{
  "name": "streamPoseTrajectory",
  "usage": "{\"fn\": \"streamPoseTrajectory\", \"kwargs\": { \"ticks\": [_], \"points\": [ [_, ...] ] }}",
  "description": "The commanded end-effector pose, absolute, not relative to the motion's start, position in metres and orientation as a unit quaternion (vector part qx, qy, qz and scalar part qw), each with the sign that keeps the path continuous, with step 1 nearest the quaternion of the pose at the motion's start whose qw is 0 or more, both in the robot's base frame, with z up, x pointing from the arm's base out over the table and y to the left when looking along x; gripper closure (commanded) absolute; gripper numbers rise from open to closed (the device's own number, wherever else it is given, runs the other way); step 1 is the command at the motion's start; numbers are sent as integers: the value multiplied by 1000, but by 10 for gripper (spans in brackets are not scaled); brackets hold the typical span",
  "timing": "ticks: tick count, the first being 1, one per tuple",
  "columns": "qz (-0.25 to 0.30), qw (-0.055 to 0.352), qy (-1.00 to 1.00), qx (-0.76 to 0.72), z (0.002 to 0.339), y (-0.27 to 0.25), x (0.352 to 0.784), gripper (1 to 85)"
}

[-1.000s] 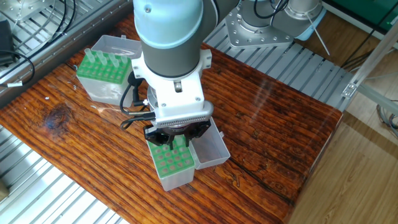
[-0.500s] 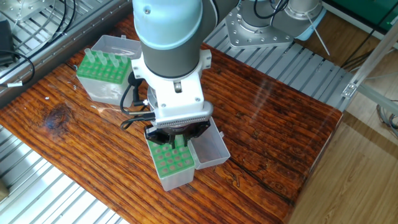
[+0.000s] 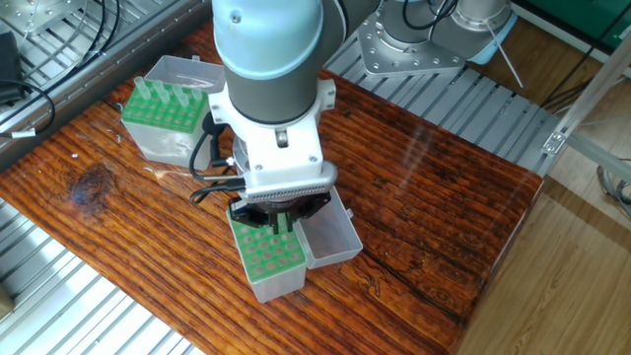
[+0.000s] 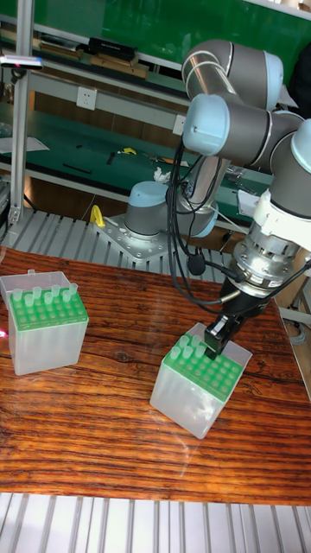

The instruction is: Transfer all large pipette tips from one holder to another

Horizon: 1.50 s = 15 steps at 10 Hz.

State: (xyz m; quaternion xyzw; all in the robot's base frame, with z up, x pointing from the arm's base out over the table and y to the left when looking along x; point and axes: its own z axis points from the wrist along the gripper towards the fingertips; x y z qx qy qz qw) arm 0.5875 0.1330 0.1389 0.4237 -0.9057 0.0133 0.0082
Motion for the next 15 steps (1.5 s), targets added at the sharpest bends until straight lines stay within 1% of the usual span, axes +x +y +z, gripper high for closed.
{"fn": "streamPoseTrajectory", "kwargs": {
  "ticks": [1,4,7,11,15],
  "points": [
    [9,6,-909,417,142,136,588,693],
    [3,11,-910,414,151,140,584,703],
    [-6,19,-912,410,168,146,581,713],
    [-17,34,-913,407,203,145,583,720],
    [-32,37,-918,394,232,154,579,733]
  ]
}}
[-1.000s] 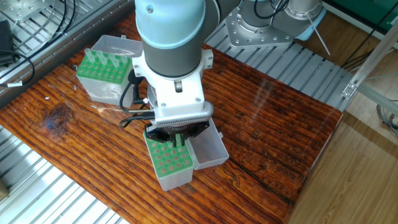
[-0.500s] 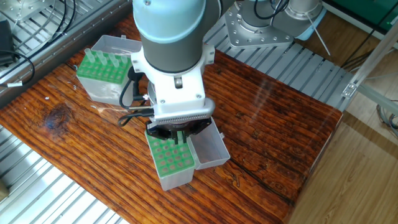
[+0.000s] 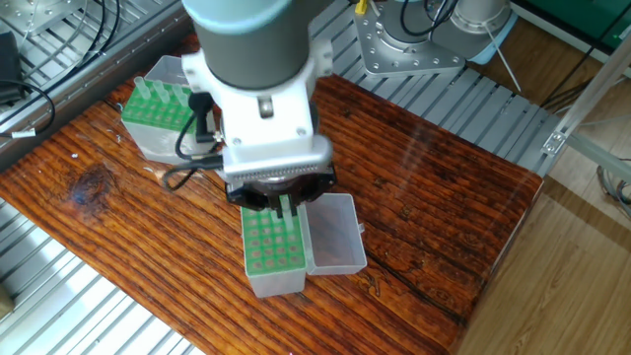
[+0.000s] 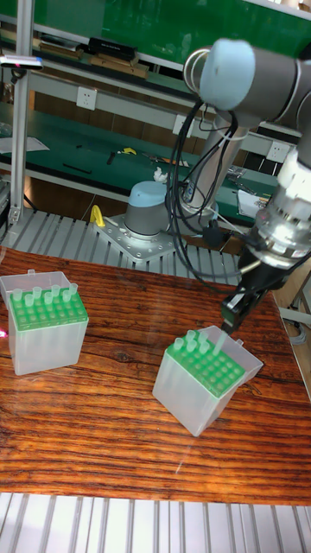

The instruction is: Transfer all large pipette tips from one holder to another

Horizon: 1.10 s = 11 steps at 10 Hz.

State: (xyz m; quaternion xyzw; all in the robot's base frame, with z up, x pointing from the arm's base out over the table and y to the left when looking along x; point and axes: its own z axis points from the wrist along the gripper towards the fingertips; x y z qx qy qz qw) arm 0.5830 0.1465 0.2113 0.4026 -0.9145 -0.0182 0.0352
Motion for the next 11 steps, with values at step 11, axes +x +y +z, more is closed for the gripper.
{"fn": "streamPoseTrajectory", "kwargs": {
  "ticks": [11],
  "points": [
    [-6,22,-918,395,303,146,568,750]
  ]
}}
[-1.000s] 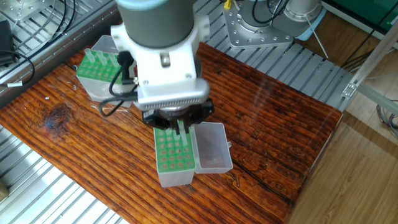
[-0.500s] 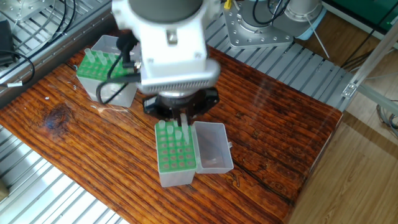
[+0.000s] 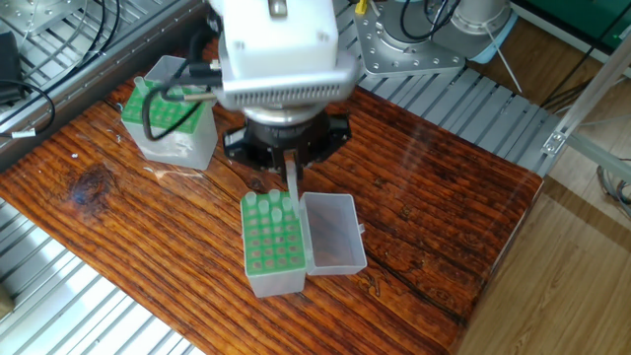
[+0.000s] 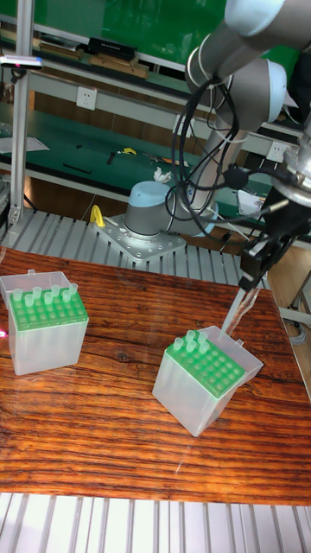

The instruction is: Transfer all large pipette tips from one holder to another

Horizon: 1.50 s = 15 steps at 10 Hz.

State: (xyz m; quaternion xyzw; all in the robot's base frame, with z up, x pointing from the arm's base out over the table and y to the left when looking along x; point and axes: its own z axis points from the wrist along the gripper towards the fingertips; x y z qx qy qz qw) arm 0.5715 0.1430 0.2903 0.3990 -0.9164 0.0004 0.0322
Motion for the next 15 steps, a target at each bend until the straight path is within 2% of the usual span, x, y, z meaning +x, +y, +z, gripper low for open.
{"fn": "streamPoseTrajectory", "kwargs": {
  "ticks": [1,3,7,9,10,13,15],
  "points": [
    [-18,18,-923,383,305,153,564,757],
    [-30,25,-930,366,309,155,551,767],
    [-29,22,-925,379,308,125,538,797],
    [3,25,-923,385,305,106,543,800],
    [-3,24,-925,380,305,111,544,800],
    [-50,-9,-949,312,306,140,552,800],
    [-27,-17,-948,318,305,130,560,820]
  ]
}}
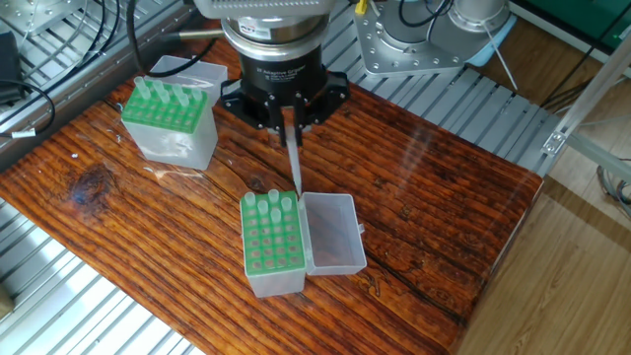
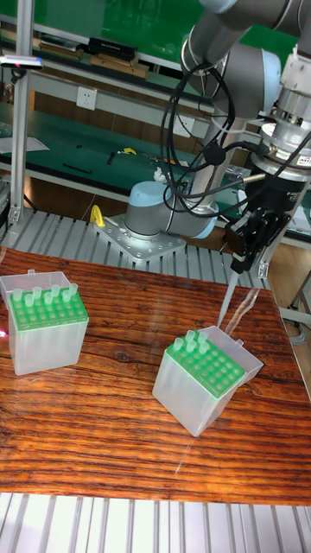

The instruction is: Transfer all large pipette tips from one holder to another

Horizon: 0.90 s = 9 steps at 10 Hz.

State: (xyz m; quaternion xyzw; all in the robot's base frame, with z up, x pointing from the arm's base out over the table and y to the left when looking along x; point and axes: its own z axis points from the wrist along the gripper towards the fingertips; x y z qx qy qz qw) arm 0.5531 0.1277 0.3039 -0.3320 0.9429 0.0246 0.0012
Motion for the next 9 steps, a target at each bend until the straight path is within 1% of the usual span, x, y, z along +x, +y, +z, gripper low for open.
{"fn": "streamPoseTrajectory", "kwargs": {
  "ticks": [1,2,4,7,9],
  "points": [
    [10,13,950,-312,305,122,561,837],
    [1,10,950,-313,306,110,559,847],
    [19,0,940,-342,312,78,563,843],
    [-14,-19,926,-378,334,-1,577,843],
    [-17,-17,914,-406,327,-41,582,843]
  ]
}}
